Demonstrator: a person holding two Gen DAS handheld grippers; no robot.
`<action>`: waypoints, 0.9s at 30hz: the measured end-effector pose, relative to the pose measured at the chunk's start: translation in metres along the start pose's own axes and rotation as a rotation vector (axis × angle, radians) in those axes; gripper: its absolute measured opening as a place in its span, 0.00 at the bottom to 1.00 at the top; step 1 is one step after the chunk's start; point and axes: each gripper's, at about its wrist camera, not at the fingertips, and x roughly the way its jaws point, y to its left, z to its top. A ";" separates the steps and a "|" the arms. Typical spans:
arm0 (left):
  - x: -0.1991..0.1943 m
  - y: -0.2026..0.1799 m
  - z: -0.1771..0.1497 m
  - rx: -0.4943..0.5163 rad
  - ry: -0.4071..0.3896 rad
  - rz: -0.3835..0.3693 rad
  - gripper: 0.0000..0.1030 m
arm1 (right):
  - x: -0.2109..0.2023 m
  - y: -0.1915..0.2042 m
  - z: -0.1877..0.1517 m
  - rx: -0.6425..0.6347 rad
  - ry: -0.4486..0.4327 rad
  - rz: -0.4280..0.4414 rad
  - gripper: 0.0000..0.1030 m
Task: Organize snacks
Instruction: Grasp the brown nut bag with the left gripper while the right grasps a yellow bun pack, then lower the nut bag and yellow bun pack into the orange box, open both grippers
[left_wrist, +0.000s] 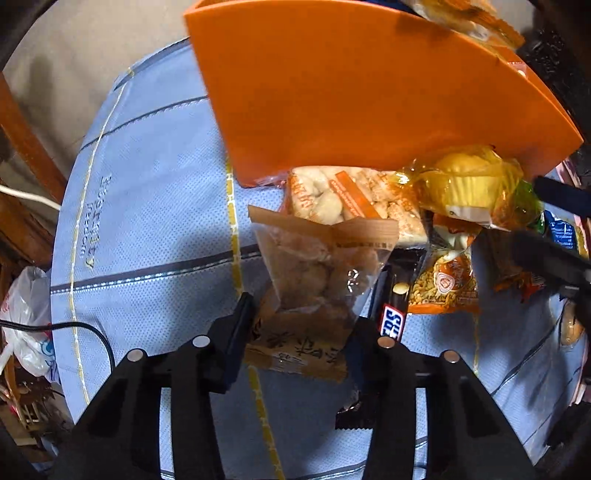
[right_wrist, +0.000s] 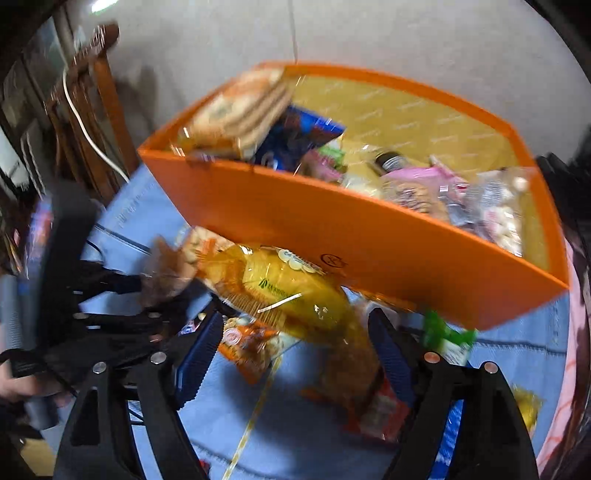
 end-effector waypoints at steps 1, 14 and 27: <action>0.000 0.001 -0.001 -0.002 0.000 -0.003 0.43 | 0.007 0.002 0.004 -0.003 0.001 0.000 0.79; -0.005 0.014 -0.001 -0.032 0.007 -0.003 0.40 | -0.026 -0.008 -0.008 0.064 -0.013 0.136 0.46; -0.133 0.005 0.037 -0.029 -0.241 -0.080 0.40 | -0.151 -0.086 0.008 0.205 -0.300 0.147 0.47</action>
